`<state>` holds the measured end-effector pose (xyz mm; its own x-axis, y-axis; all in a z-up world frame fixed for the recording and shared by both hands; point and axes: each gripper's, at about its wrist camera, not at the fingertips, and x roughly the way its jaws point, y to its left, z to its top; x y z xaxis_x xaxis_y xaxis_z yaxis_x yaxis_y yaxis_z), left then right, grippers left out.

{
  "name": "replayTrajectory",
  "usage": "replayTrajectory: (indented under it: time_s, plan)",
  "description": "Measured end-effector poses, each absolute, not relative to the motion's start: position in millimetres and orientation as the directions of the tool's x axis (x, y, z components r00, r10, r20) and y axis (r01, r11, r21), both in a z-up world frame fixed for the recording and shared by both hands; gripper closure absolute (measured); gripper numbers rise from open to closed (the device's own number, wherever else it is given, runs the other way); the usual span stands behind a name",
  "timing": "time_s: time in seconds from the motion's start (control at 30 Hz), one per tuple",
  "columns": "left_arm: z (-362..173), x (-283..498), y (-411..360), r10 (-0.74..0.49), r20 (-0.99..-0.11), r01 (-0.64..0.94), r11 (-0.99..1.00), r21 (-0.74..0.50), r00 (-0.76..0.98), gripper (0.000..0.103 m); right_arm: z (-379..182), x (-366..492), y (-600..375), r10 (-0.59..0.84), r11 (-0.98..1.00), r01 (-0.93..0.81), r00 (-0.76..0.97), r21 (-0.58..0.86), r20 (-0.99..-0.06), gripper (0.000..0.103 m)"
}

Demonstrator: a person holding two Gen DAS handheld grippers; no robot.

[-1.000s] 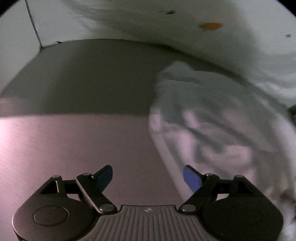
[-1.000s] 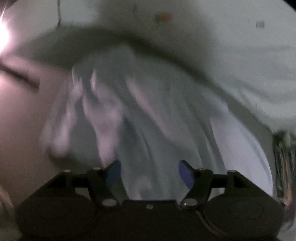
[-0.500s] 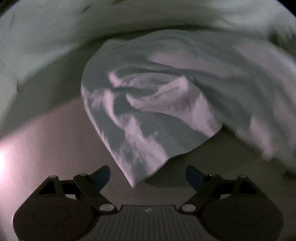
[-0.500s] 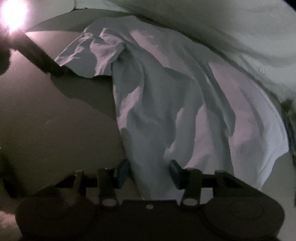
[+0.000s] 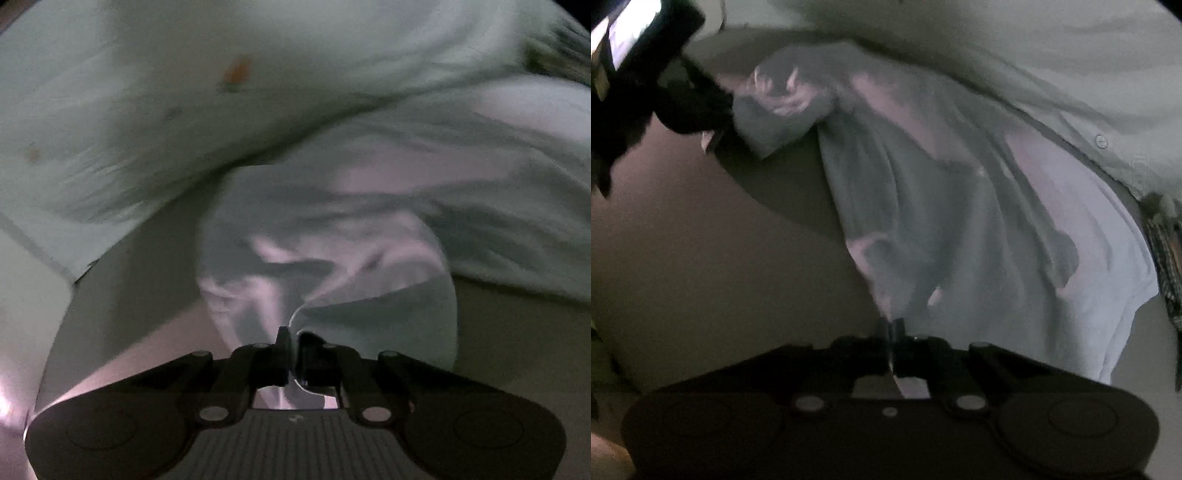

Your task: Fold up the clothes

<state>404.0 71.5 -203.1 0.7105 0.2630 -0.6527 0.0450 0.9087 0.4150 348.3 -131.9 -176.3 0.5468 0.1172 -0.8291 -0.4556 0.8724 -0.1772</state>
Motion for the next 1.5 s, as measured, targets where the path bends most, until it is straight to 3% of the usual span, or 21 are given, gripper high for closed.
replayTrajectory:
  time_s: [0.2,0.37,0.43,0.5,0.57,0.6,0.63,0.67,0.7,0.83,0.9,1.0,1.1,1.17,1.2,1.23,1.27,1.33,1.47,1.5]
  plan:
    - [-144.4,415.2,184.8,0.395,-0.500,-0.176,0.886,0.430,0.771,0.096,-112.7,321.6,-69.7,0.300,0.841,-0.539,0.533,-0.045,-0.791,0.102]
    - [-114.0,424.6,289.7,0.540,-0.394,-0.339,0.812,0.474,0.744,0.095,-98.7,299.4,40.2,0.581,0.682,-0.704,0.355,0.200,-0.732,0.102]
    - [-115.0,432.4,324.8,0.609,-0.402,-0.390,0.771,0.503,0.684,0.088,-101.5,296.2,91.1,0.687,0.589,-0.743,0.254,0.317,-0.681,0.101]
    - [-119.9,440.1,356.6,0.656,-0.448,-0.416,0.743,0.524,0.607,0.074,-102.4,294.3,129.4,0.734,0.519,-0.772,0.183,0.366,-0.654,0.096]
    - [-124.2,433.9,372.3,0.612,-0.546,-0.410,0.790,0.456,0.572,0.053,-96.7,292.3,140.6,0.743,0.504,-0.799,0.207,0.329,-0.636,0.074]
    - [-126.3,425.2,372.8,0.574,-0.579,-0.412,0.819,0.399,0.580,0.049,-94.2,293.4,133.6,0.735,0.532,-0.789,0.250,0.308,-0.630,0.057]
    - [-129.0,416.0,370.8,0.532,-0.607,-0.407,0.846,0.345,0.590,0.040,-94.6,298.2,117.5,0.721,0.577,-0.756,0.293,0.309,-0.628,0.051]
    - [-133.3,405.8,363.2,0.485,-0.630,-0.384,0.873,0.302,0.606,0.030,-97.6,305.2,97.9,0.695,0.630,-0.709,0.331,0.318,-0.638,0.051]
    - [-138.0,396.0,354.0,0.443,-0.648,-0.360,0.894,0.266,0.619,0.028,-100.6,312.3,78.2,0.666,0.680,-0.657,0.367,0.326,-0.649,0.051]
    - [-159.5,365.2,287.4,0.333,-0.712,-0.240,0.942,0.233,0.619,0.028,-125.6,329.0,-34.0,0.288,0.940,-0.326,0.614,0.096,-0.735,0.050]
    - [-166.4,355.8,254.3,0.262,-0.745,-0.176,0.965,0.195,0.613,0.028,-134.4,329.7,-89.3,0.130,0.982,-0.186,0.651,0.009,-0.748,0.049]
    - [-172.7,350.3,212.4,0.194,-0.770,-0.105,0.981,0.165,0.607,0.027,-148.5,328.0,-166.1,0.020,0.998,-0.063,0.645,-0.027,-0.764,0.033]
    - [-172.0,347.8,172.5,0.155,-0.778,-0.046,0.986,0.160,0.609,0.027,-176.4,329.1,-191.6,0.050,0.987,-0.152,0.584,-0.048,-0.810,0.034]
    - [-167.5,347.7,149.0,0.144,-0.773,-0.024,0.986,0.164,0.618,0.026,-198.5,329.1,-186.7,0.073,0.964,-0.253,0.536,-0.078,-0.841,0.043]
    - [-165.6,350.2,142.6,0.143,-0.769,-0.023,0.986,0.165,0.622,0.025,-207.8,329.0,-182.3,0.081,0.951,-0.295,0.521,-0.091,-0.849,0.060]
    - [-164.0,353.0,134.1,0.148,-0.766,-0.028,0.985,0.167,0.625,0.024,-211.7,327.1,-183.5,0.085,0.948,-0.306,0.515,-0.090,-0.853,0.086]
    - [-164.9,357.6,129.7,0.157,-0.764,-0.037,0.984,0.172,0.626,0.024,-215.5,325.2,-184.9,0.089,0.944,-0.316,0.508,-0.089,-0.857,0.091]
    - [-162.1,361.7,119.5,0.182,-0.757,-0.061,0.981,0.185,0.627,0.024,-204.0,317.8,-192.5,0.155,0.959,-0.284,0.528,-0.001,-0.835,0.096]
    - [-155.9,367.5,107.2,0.217,-0.752,-0.130,0.976,0.175,0.623,0.024,-161.2,288.5,-244.5,0.352,0.936,-0.185,0.538,0.299,-0.766,0.097]
    - [-155.0,368.9,106.8,0.220,-0.755,-0.147,0.975,0.164,0.618,0.024,-159.7,285.2,-251.8,0.366,0.931,-0.187,0.516,0.315,-0.775,0.096]
